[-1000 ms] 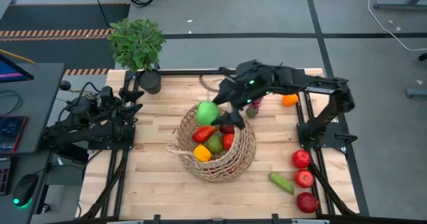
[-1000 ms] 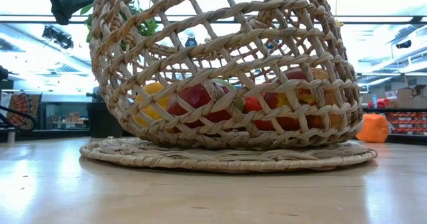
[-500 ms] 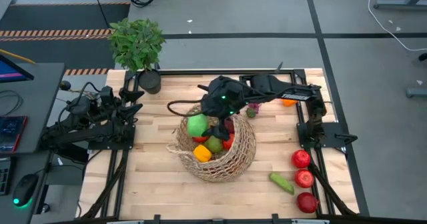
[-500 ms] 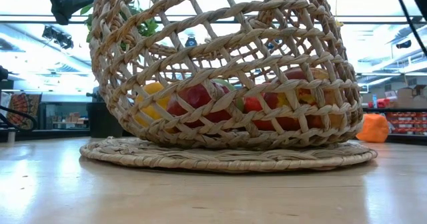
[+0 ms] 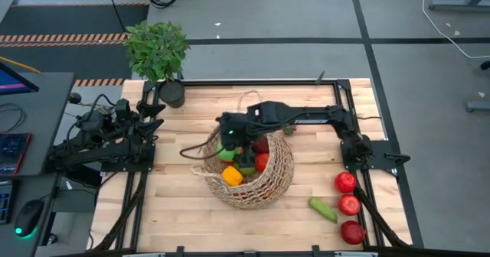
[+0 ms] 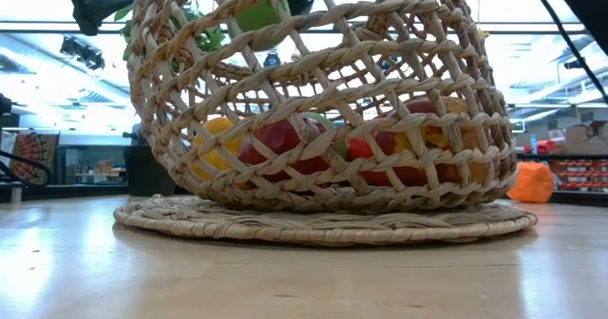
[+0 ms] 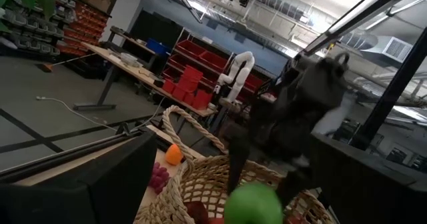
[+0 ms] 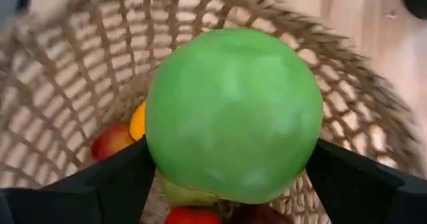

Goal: Build produce basket
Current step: Put the green apple into the brown basket, then put the green cucumber into the brown basket

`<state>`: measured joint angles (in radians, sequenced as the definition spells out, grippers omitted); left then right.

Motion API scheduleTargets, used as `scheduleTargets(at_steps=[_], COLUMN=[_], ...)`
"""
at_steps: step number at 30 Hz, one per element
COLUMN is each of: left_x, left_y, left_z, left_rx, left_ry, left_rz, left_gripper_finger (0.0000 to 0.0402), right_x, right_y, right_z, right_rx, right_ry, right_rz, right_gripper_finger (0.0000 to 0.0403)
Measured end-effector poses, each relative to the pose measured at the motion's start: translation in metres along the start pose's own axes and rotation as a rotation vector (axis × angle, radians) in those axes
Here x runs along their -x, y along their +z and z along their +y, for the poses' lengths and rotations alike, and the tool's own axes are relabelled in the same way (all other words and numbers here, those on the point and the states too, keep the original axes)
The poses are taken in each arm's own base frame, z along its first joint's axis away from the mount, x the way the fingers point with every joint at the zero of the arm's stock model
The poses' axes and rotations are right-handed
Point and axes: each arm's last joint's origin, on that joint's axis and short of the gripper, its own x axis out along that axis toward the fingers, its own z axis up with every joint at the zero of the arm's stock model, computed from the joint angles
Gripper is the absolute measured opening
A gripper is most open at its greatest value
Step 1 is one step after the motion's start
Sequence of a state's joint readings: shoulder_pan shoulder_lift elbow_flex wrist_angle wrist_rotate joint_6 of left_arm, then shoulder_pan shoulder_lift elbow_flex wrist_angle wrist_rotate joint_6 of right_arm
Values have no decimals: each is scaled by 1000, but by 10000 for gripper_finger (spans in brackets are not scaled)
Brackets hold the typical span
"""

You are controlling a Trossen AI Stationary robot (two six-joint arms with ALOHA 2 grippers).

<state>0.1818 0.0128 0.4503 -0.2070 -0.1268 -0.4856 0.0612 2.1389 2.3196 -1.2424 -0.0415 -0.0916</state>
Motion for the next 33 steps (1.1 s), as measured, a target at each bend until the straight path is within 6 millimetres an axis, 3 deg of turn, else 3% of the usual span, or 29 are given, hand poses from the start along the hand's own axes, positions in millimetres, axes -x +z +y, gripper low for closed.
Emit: scheduleTargets(at_steps=[9,16,26,33], left_x=[0,0,0,0], left_y=[0,0,0,0], left_z=[0,0,0,0], left_rx=[0,0,0,0], left_ry=[0,1,0,0], left_rz=[0,0,-1,-1], left_gripper_finger=[390,390,390,390], right_x=[-57,-79,-68,-25], right_y=[-6,-15,-11,-3], right_z=[0,2,2,2], right_rx=[139,169,143,96], right_ry=[-61,-3,21,-29], right_rz=[163,269,236,117], right_gripper_finger=[365,375,398,397])
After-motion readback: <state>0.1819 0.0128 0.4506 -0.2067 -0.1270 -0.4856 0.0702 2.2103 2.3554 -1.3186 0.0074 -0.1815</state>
